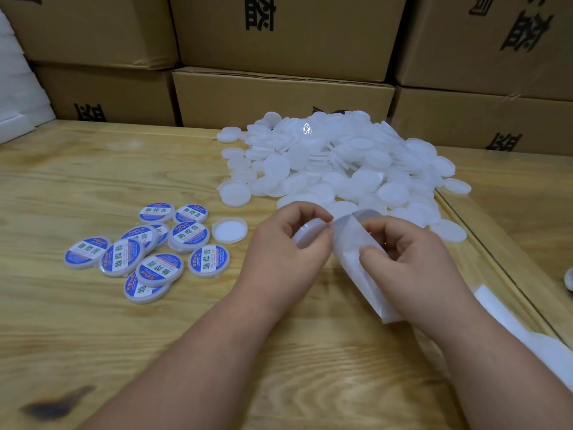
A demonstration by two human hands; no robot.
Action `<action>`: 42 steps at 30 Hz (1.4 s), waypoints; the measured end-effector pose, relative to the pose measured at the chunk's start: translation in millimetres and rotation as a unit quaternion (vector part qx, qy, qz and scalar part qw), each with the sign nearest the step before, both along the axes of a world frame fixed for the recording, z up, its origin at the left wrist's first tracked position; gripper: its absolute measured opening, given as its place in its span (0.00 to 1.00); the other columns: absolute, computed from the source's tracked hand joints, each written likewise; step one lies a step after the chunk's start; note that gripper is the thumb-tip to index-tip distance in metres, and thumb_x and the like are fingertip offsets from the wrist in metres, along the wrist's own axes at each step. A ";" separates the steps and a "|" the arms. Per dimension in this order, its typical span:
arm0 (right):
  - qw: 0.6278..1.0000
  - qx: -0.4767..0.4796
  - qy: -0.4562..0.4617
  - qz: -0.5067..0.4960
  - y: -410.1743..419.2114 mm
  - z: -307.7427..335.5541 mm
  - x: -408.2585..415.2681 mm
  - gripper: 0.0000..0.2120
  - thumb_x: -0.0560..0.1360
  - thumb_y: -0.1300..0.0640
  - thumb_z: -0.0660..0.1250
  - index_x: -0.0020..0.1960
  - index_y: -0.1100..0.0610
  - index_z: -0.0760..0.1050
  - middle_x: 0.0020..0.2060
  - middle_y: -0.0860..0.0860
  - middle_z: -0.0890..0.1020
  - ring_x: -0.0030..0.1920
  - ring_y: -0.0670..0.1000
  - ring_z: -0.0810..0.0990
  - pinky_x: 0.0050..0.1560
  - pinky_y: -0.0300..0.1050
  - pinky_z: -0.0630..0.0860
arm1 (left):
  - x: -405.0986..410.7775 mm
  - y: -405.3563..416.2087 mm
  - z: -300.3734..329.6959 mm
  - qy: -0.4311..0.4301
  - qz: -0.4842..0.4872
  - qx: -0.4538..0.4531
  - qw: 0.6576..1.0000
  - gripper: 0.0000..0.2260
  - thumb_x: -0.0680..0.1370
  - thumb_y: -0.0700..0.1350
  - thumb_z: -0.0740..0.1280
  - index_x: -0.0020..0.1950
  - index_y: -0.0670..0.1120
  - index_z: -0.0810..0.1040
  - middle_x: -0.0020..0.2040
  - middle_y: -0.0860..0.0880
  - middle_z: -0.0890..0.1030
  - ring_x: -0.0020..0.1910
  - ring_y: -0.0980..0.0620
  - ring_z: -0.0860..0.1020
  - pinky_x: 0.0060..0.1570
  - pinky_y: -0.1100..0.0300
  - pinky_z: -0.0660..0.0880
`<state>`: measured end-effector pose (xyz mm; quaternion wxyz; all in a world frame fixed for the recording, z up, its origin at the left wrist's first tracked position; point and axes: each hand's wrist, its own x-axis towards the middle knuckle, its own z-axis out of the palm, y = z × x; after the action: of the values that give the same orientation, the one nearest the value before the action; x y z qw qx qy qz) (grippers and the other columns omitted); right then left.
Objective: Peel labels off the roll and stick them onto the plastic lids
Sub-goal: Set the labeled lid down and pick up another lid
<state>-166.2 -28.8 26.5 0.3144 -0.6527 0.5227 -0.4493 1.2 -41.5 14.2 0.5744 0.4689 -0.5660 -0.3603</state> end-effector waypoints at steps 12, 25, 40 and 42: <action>0.990 -0.066 0.025 -0.120 -2.2 -2.9 1.3 0.14 0.73 0.58 0.70 0.53 0.41 0.77 0.43 0.38 0.80 0.45 0.40 0.78 0.41 0.27 0.70 | 14.4 -5.9 7.2 0.219 0.005 0.070 0.973 0.08 0.72 0.43 0.71 0.44 0.56 0.86 0.41 0.50 0.86 0.38 0.51 0.83 0.40 0.57 0.81; 0.966 -0.241 0.081 -0.050 1.7 -1.3 4.6 0.18 0.75 0.69 0.71 0.51 0.45 0.82 0.52 0.44 0.78 0.57 0.48 0.76 0.55 0.30 0.67 | 6.8 -1.4 4.5 0.133 -0.067 0.111 0.983 0.09 0.69 0.45 0.69 0.45 0.55 0.87 0.41 0.52 0.87 0.38 0.54 0.84 0.41 0.60 0.81; 0.981 -0.169 -0.053 -0.079 6.1 7.2 8.5 0.14 0.74 0.64 0.75 0.41 0.44 0.83 0.42 0.43 0.85 0.44 0.46 0.82 0.45 0.35 0.77 | 12.3 -3.8 5.2 0.303 -0.138 0.114 0.936 0.20 0.72 0.51 0.58 0.48 0.43 0.86 0.40 0.42 0.80 0.28 0.46 0.74 0.24 0.61 0.65; 0.982 -0.127 -0.125 -0.068 6.8 9.0 9.6 0.14 0.75 0.64 0.75 0.41 0.45 0.84 0.38 0.42 0.86 0.38 0.42 0.82 0.41 0.33 0.77 | 12.6 -3.4 7.0 0.330 -0.139 0.109 0.927 0.20 0.73 0.51 0.57 0.54 0.43 0.82 0.41 0.40 0.81 0.30 0.46 0.75 0.24 0.61 0.65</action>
<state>-156.6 -22.0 35.5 0.2605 -0.5890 0.4610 -0.6105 13.9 -44.9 21.1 0.6184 0.2999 -0.3616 -0.6300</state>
